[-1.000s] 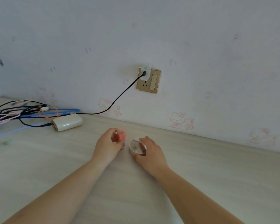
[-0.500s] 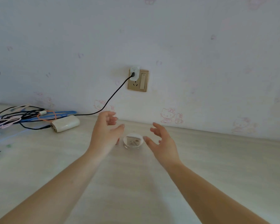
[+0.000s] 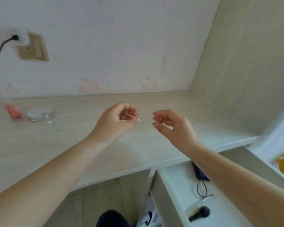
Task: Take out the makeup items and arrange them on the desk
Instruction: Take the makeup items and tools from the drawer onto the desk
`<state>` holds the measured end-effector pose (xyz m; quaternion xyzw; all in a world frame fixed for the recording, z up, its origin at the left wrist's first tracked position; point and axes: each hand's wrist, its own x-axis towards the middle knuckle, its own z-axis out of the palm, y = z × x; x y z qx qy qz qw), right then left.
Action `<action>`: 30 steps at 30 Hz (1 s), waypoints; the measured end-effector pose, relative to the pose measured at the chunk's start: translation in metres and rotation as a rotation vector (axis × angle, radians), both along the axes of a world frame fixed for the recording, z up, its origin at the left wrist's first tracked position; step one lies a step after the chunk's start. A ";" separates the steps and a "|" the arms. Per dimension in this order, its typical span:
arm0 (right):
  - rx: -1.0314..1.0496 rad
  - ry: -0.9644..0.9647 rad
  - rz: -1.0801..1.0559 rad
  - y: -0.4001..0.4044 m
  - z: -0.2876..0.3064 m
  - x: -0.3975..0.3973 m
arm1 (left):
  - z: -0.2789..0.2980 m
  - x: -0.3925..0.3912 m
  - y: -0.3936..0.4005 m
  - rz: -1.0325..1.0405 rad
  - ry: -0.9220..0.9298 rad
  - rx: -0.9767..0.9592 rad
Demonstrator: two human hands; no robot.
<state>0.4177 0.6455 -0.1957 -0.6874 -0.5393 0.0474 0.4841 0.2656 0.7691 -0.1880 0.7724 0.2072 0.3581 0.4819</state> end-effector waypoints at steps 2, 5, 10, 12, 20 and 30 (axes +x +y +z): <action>-0.082 -0.056 -0.044 -0.046 -0.006 0.021 | -0.009 0.026 -0.029 -0.099 0.047 0.015; -0.217 -0.163 -0.104 -0.111 -0.018 0.045 | -0.027 0.060 -0.079 -0.248 0.171 0.028; -0.533 -0.329 -0.057 -0.188 -0.047 0.069 | -0.072 0.105 -0.154 -0.565 0.617 0.224; -0.719 -0.391 0.018 -0.200 -0.059 0.073 | -0.090 0.115 -0.169 -0.602 0.762 0.308; -1.357 -0.687 0.407 -0.202 -0.108 0.069 | -0.139 0.132 -0.199 -0.682 1.185 0.732; -1.448 -0.851 0.556 -0.185 -0.130 0.058 | -0.157 0.151 -0.223 -0.637 1.466 1.029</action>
